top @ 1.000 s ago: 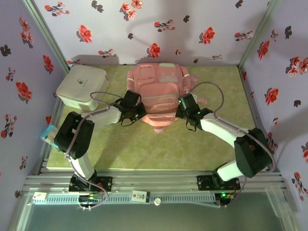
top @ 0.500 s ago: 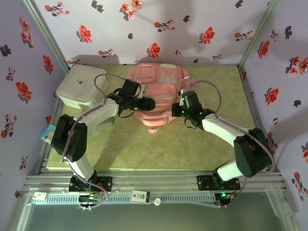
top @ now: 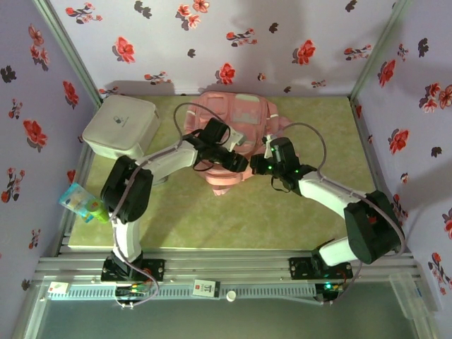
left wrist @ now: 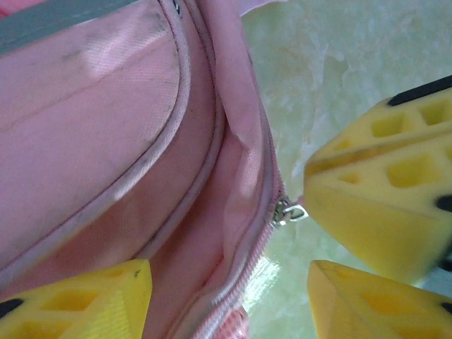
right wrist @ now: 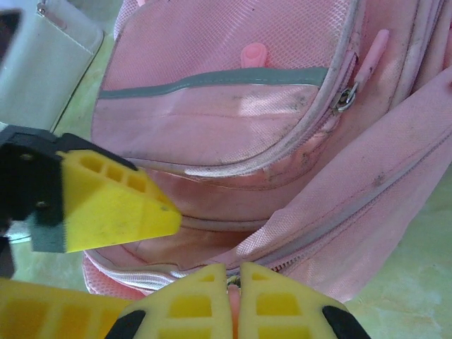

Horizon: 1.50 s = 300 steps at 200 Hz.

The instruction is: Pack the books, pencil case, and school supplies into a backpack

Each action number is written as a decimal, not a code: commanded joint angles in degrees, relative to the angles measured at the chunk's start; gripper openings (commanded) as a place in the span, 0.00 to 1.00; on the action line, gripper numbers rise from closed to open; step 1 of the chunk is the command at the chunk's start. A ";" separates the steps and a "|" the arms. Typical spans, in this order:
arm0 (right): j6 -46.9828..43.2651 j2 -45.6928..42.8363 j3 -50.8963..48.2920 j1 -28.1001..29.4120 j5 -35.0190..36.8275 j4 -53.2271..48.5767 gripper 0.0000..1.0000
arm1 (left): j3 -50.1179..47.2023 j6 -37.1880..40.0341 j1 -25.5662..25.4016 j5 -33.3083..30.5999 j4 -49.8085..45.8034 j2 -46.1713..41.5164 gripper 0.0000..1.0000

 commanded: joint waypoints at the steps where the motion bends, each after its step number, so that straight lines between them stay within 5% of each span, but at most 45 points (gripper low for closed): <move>1: 1.68 -2.00 -0.08 -0.34 -2.24 3.82 0.00 | 3.16 7.86 -0.33 2.19 -3.49 2.27 0.58; 55: 2.45 -2.00 -0.65 -1.02 -1.58 3.48 0.00 | 7.36 12.58 -0.61 2.32 -10.22 6.41 0.48; 104: 2.71 -2.01 -1.05 -1.47 4.70 1.19 0.00 | 7.62 14.79 -0.68 2.30 -11.01 6.74 0.22; 147: 1.80 -1.91 -1.61 -3.55 12.02 -1.17 0.00 | 5.80 16.03 -0.61 2.38 -11.82 3.54 0.09; 300: 3.19 2.97 2.89 -13.41 14.09 -0.94 0.00 | -8.19 12.72 -0.69 2.43 -14.16 -11.97 0.04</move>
